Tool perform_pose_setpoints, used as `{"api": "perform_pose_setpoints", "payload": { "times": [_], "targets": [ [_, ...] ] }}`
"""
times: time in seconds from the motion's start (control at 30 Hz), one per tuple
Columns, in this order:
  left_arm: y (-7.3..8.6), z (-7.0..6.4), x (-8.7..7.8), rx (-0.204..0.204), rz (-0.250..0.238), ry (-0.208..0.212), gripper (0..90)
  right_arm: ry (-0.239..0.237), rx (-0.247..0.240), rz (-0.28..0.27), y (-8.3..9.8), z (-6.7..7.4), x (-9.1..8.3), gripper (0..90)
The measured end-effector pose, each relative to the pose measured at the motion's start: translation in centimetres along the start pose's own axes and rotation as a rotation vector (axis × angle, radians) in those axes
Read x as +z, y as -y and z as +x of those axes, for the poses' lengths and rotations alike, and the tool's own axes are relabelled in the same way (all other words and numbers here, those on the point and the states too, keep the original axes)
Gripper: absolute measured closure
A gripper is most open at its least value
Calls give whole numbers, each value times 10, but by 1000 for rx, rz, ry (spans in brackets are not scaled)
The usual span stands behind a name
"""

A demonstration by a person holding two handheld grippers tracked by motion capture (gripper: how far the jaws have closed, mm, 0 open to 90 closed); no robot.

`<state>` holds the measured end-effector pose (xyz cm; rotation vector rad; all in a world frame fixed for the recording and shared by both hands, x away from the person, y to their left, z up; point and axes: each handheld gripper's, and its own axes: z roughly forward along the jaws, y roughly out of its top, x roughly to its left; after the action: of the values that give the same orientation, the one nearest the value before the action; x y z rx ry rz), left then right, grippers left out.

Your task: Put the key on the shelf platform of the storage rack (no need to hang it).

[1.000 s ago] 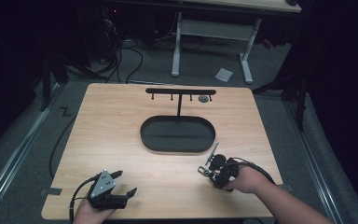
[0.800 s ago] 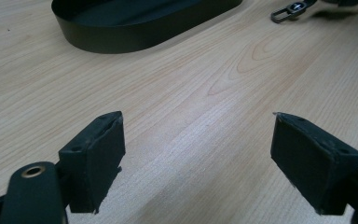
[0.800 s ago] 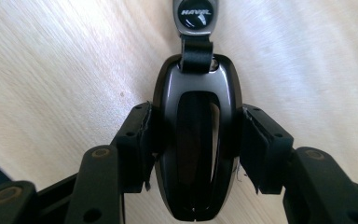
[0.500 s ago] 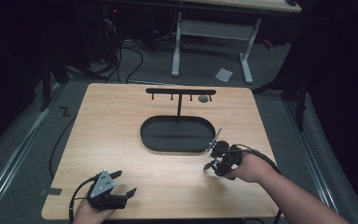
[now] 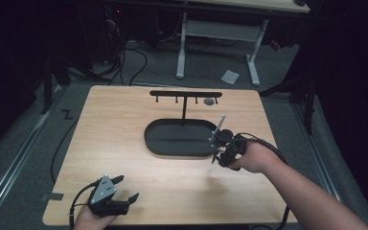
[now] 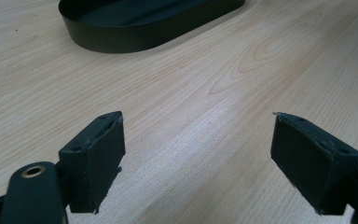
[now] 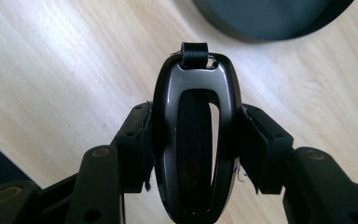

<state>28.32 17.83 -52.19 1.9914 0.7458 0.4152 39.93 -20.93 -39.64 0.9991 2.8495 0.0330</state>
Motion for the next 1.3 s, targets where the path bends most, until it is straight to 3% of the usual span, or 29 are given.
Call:
{"api": "perform_pose_setpoints", "payload": {
  "times": [0.3, 0.9, 1.3],
  "targets": [
    [0, 2, -2, -3, -2, -1, 183, 17, 13, -19, -27, -14, -3, 488],
    [1, 3, -3, -9, -6, 0, 183, 22, 19, -22, -83, -27, 23, 488],
    [1, 2, -2, -8, -9, 3, 184, 21, 25, -43, -111, -32, 30, 488]
  ]
}}
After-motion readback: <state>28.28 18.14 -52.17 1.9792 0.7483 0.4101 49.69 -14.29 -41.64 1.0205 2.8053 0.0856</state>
